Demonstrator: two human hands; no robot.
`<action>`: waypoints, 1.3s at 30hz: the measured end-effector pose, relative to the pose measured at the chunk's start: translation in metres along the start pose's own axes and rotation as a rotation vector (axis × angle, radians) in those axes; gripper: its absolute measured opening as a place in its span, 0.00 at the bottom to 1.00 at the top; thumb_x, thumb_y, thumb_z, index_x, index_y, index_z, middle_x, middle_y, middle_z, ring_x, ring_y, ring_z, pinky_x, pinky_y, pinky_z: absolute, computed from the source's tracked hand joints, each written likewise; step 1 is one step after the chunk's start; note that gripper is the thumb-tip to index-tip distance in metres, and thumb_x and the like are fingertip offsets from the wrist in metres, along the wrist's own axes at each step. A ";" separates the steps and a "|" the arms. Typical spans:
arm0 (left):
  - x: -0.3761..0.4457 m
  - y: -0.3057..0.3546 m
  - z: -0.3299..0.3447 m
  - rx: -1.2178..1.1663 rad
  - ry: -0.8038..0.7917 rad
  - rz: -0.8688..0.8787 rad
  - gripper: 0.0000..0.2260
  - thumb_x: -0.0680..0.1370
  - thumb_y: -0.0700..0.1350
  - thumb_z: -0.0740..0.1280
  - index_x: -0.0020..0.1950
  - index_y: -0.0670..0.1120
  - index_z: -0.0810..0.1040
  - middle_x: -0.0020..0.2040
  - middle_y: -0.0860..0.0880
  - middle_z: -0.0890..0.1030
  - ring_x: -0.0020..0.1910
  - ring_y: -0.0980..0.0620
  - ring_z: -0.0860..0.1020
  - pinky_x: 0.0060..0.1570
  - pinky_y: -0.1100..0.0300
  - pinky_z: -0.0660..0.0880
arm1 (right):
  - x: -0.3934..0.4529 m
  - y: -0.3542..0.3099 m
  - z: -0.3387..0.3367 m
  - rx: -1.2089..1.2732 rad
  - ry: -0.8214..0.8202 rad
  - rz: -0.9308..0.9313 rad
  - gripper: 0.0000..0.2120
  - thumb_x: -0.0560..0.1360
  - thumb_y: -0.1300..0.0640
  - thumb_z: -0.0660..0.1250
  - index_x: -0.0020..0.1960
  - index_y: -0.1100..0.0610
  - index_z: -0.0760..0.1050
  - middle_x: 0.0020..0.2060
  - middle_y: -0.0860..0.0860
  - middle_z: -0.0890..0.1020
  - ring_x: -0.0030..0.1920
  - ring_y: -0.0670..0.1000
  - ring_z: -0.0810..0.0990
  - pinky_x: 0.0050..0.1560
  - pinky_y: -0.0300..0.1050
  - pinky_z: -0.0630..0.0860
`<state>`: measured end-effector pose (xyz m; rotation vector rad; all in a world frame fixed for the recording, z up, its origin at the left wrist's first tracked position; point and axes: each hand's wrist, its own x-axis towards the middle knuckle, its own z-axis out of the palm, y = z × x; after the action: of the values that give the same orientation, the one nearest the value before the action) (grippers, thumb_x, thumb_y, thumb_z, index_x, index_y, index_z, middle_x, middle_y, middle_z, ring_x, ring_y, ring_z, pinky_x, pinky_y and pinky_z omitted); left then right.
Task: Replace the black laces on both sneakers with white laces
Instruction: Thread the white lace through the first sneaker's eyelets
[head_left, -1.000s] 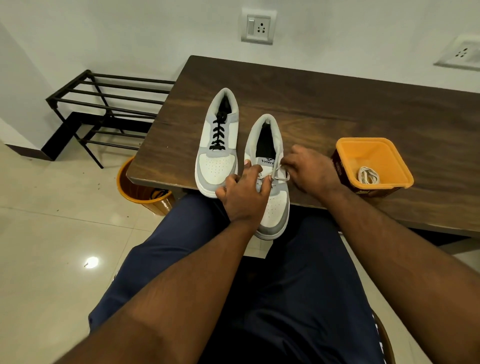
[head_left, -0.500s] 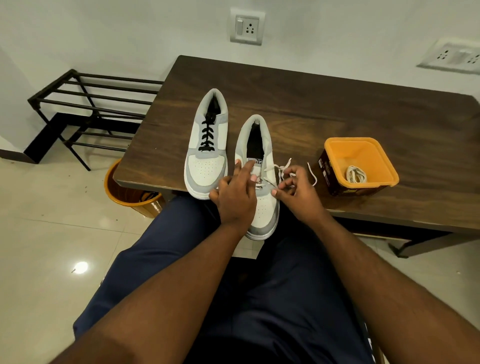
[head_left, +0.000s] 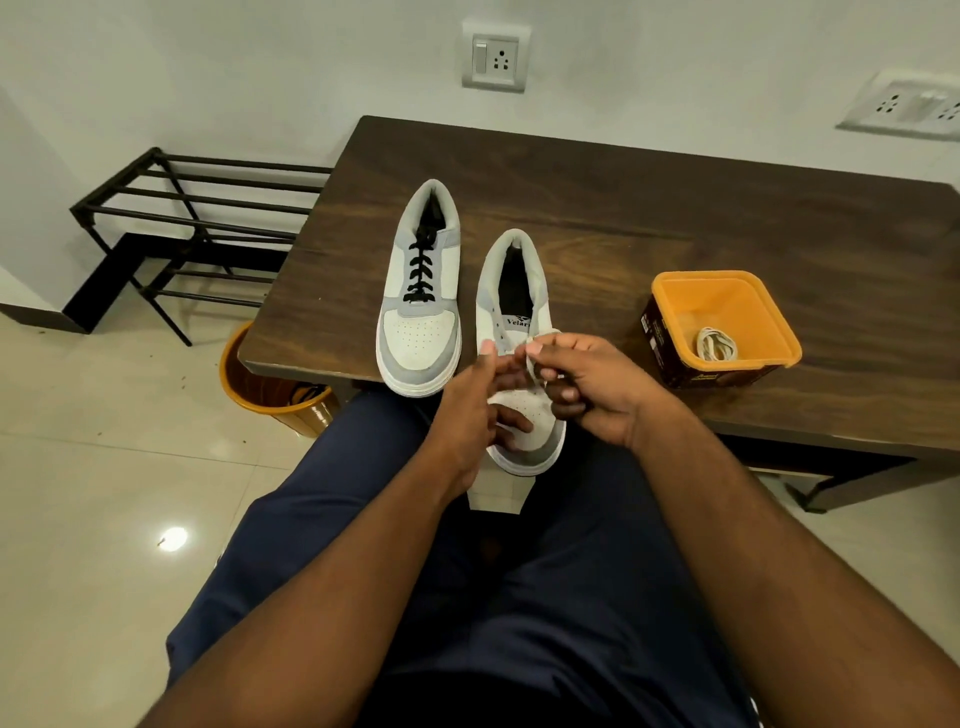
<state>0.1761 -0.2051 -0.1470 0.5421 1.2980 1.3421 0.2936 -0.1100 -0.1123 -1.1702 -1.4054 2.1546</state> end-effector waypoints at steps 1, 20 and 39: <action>-0.003 0.004 0.001 -0.006 -0.056 -0.029 0.22 0.82 0.60 0.54 0.59 0.47 0.80 0.53 0.47 0.84 0.33 0.50 0.78 0.31 0.59 0.70 | 0.002 -0.003 0.004 0.044 0.033 -0.018 0.04 0.78 0.59 0.66 0.48 0.60 0.77 0.27 0.49 0.70 0.21 0.42 0.61 0.22 0.33 0.53; -0.002 0.010 0.004 0.094 0.097 0.048 0.06 0.79 0.44 0.68 0.48 0.40 0.80 0.32 0.50 0.78 0.25 0.56 0.69 0.25 0.65 0.66 | 0.005 -0.005 -0.022 0.168 0.446 -0.076 0.02 0.76 0.62 0.69 0.44 0.59 0.77 0.32 0.51 0.78 0.22 0.42 0.66 0.19 0.33 0.60; -0.001 0.020 -0.021 0.159 0.089 0.240 0.19 0.78 0.38 0.69 0.68 0.44 0.72 0.38 0.41 0.83 0.30 0.62 0.78 0.39 0.69 0.70 | -0.003 0.013 -0.019 -0.791 0.211 -0.612 0.21 0.72 0.64 0.73 0.63 0.50 0.77 0.52 0.47 0.81 0.44 0.41 0.81 0.47 0.34 0.78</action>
<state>0.1505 -0.2086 -0.1350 0.7751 1.4562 1.4798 0.3120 -0.1066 -0.1250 -0.9471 -2.2225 1.0425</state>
